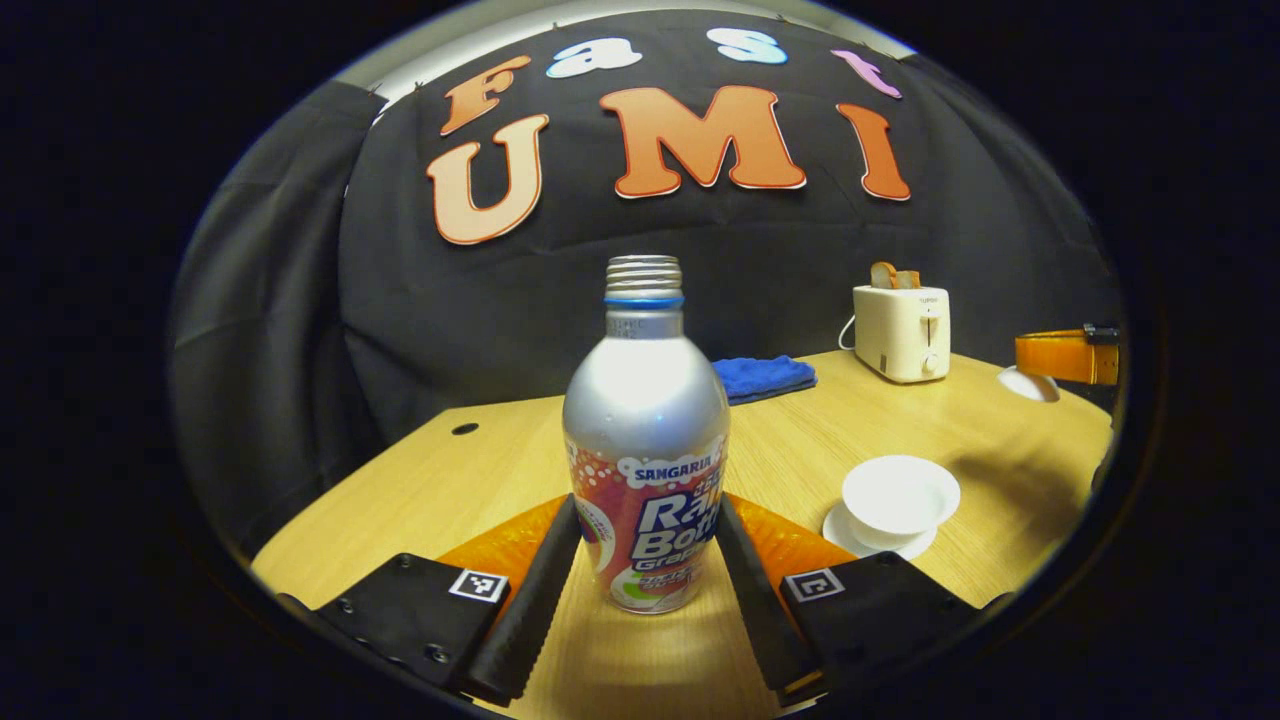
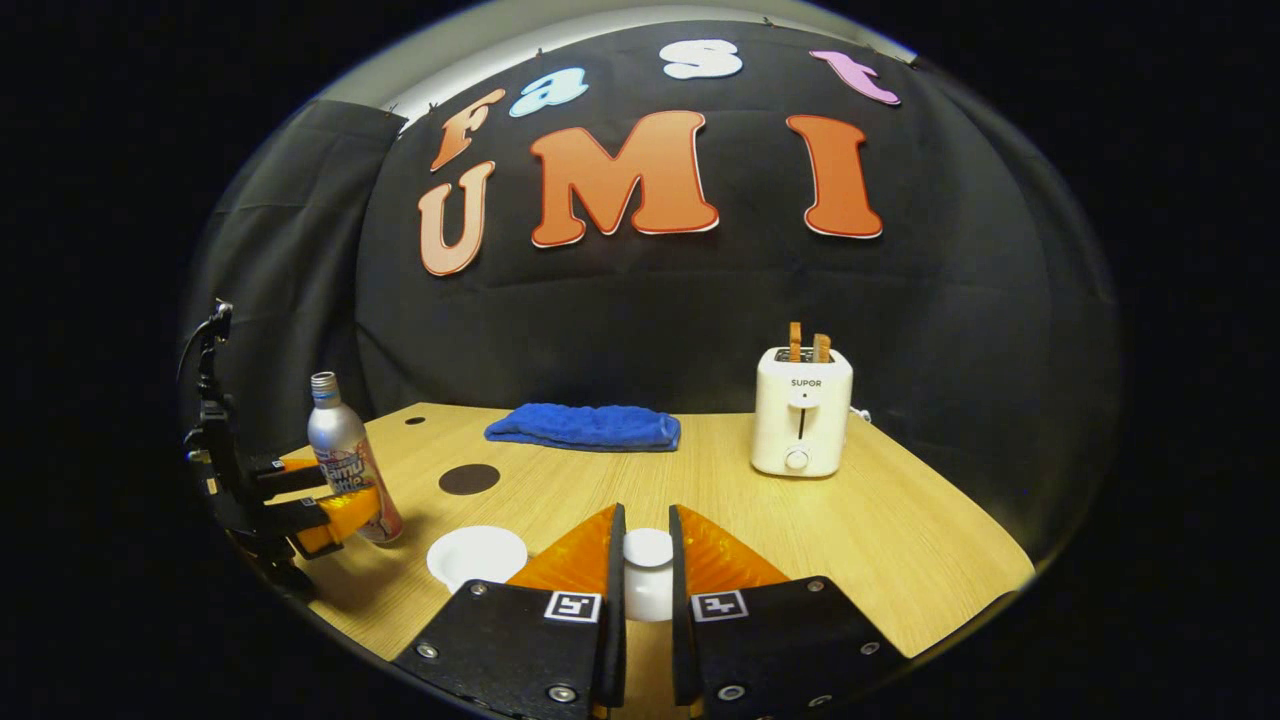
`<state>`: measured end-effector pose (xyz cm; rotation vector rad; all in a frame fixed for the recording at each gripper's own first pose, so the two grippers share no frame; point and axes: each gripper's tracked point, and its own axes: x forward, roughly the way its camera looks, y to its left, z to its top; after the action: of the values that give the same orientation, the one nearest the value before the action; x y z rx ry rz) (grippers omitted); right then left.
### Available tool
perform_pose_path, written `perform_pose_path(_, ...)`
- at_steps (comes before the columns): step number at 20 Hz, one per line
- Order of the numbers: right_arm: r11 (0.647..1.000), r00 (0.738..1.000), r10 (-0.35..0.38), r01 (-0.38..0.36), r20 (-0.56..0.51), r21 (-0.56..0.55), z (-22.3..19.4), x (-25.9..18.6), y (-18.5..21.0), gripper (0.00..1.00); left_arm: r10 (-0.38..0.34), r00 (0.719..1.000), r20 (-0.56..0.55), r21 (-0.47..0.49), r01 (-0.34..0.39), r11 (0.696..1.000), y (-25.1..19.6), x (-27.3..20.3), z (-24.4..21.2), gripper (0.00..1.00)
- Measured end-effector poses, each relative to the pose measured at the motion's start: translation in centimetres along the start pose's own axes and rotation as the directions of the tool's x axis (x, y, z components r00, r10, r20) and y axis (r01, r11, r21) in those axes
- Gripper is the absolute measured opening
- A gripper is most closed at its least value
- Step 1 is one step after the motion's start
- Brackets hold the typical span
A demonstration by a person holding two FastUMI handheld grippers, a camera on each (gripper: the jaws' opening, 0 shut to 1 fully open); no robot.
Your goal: Open the teacup lid with one hand, grasp the water bottle and pour water into the teacup with the other hand; after pouring, place the water bottle on the coaster and then close the teacup lid.
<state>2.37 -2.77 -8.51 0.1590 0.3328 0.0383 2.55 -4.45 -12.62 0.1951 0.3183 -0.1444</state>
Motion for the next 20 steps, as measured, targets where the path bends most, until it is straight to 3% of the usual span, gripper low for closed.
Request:
perform_pose_path(3,1.000,1.000,-0.006,0.006,0.011,-0.002,0.5,-0.5,-0.6,0.19,0.039,0.999,0.008,0.098,-0.039,0.994,1.1,-0.2,0.8,0.86)
perform_pose_path(5,1.000,1.000,-0.005,0.005,0.014,0.001,0.7,-0.7,-0.8,0.19,0.062,0.998,0.018,0.173,-0.064,0.983,1.7,-0.2,1.4,0.80)
perform_pose_path(7,1.000,1.000,-0.009,0.009,0.022,0.001,1.0,-1.0,-1.1,0.19,0.075,0.997,0.023,0.244,-0.078,0.967,1.8,0.0,1.6,0.89)
perform_pose_path(8,1.000,1.000,-0.015,0.015,0.023,0.003,1.0,-1.0,-1.3,0.19,0.077,0.997,0.023,0.283,-0.080,0.956,1.8,0.1,1.6,0.80)
perform_pose_path(9,1.000,1.000,-0.017,0.017,0.022,0.004,1.0,-1.2,-1.6,0.19,0.076,0.997,0.022,0.325,-0.079,0.942,1.5,0.0,1.8,0.85)
perform_pose_path(11,1.000,1.000,-0.026,0.026,0.014,0.009,0.9,-1.4,-2.1,0.19,0.047,0.999,0.022,0.408,-0.052,0.911,0.8,-0.1,2.1,0.85)
perform_pose_path(13,1.000,1.000,-0.026,0.026,0.009,0.010,0.6,-1.9,-2.5,0.19,0.030,1.000,0.002,0.455,-0.027,0.890,0.1,-0.3,1.3,0.77)
perform_pose_path(18,0.999,0.999,-0.047,0.048,0.019,-0.020,0.8,-3.0,-3.8,0.18,0.061,0.997,0.055,0.647,-0.082,0.758,0.4,-0.4,2.5,0.83)
perform_pose_path(20,0.999,0.998,-0.051,0.052,0.027,-0.018,0.9,-3.4,-4.1,0.19,0.065,0.996,0.057,0.680,-0.087,0.728,0.7,-0.1,2.5,0.82)
